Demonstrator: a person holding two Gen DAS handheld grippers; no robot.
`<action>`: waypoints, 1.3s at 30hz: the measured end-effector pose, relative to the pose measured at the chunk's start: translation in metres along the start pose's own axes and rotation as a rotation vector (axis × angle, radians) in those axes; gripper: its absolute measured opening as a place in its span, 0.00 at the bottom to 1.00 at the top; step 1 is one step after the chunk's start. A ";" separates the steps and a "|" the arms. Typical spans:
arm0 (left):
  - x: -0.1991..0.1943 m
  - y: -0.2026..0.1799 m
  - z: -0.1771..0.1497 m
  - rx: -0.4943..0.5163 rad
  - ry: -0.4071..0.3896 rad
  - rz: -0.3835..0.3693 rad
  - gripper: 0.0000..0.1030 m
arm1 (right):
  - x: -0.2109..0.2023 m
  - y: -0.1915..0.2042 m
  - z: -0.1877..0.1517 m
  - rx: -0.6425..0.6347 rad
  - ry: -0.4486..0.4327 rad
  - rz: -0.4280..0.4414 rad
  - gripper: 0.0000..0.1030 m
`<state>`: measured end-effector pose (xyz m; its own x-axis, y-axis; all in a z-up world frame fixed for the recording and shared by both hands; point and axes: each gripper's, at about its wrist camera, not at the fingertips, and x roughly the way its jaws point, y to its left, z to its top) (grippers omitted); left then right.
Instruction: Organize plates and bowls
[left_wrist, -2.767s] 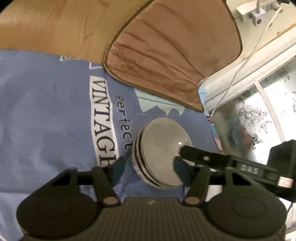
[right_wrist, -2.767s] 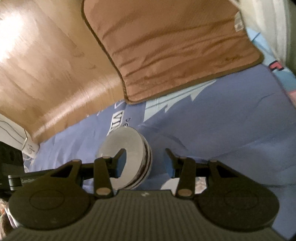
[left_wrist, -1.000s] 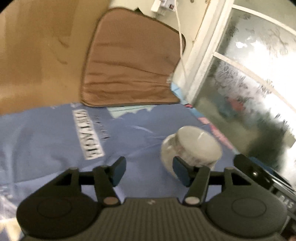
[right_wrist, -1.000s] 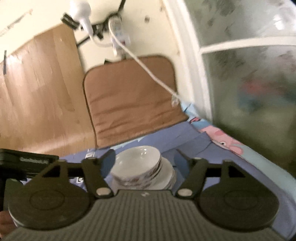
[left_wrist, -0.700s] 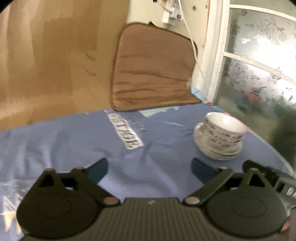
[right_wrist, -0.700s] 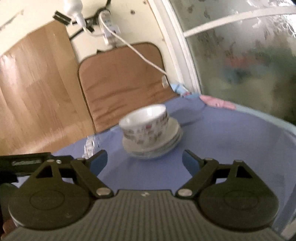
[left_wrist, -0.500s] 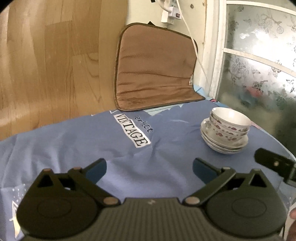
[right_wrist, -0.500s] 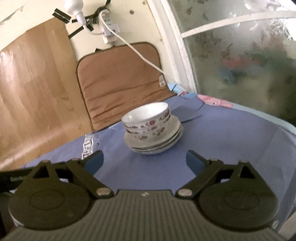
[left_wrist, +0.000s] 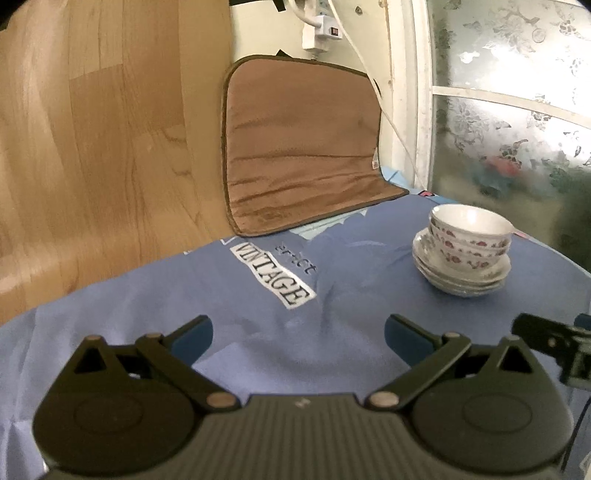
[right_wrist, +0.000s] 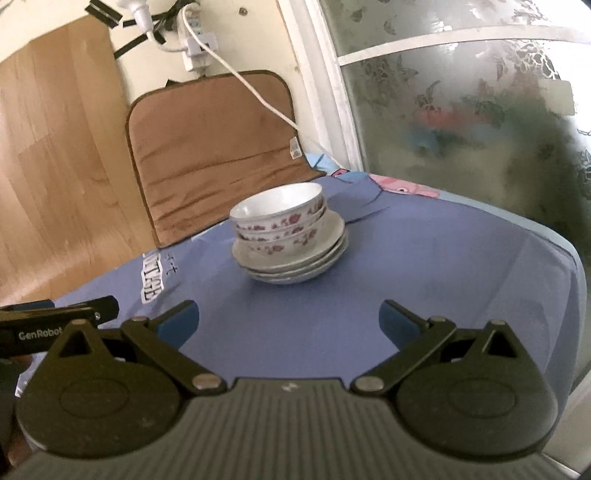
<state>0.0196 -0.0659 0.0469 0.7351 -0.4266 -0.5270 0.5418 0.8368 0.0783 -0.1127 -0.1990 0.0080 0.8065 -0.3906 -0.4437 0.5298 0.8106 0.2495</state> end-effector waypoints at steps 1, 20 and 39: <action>0.000 -0.001 -0.003 0.003 0.007 0.000 1.00 | 0.000 0.002 -0.001 -0.001 0.000 -0.005 1.00; 0.009 -0.006 -0.018 0.060 0.060 0.035 1.00 | 0.013 0.005 -0.006 0.011 0.031 -0.008 1.00; 0.015 -0.002 -0.018 0.047 0.104 0.047 1.00 | 0.015 0.009 -0.012 -0.015 0.046 -0.004 1.00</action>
<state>0.0218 -0.0675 0.0235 0.7152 -0.3474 -0.6064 0.5280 0.8371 0.1432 -0.0989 -0.1926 -0.0069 0.7914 -0.3732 -0.4842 0.5286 0.8156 0.2353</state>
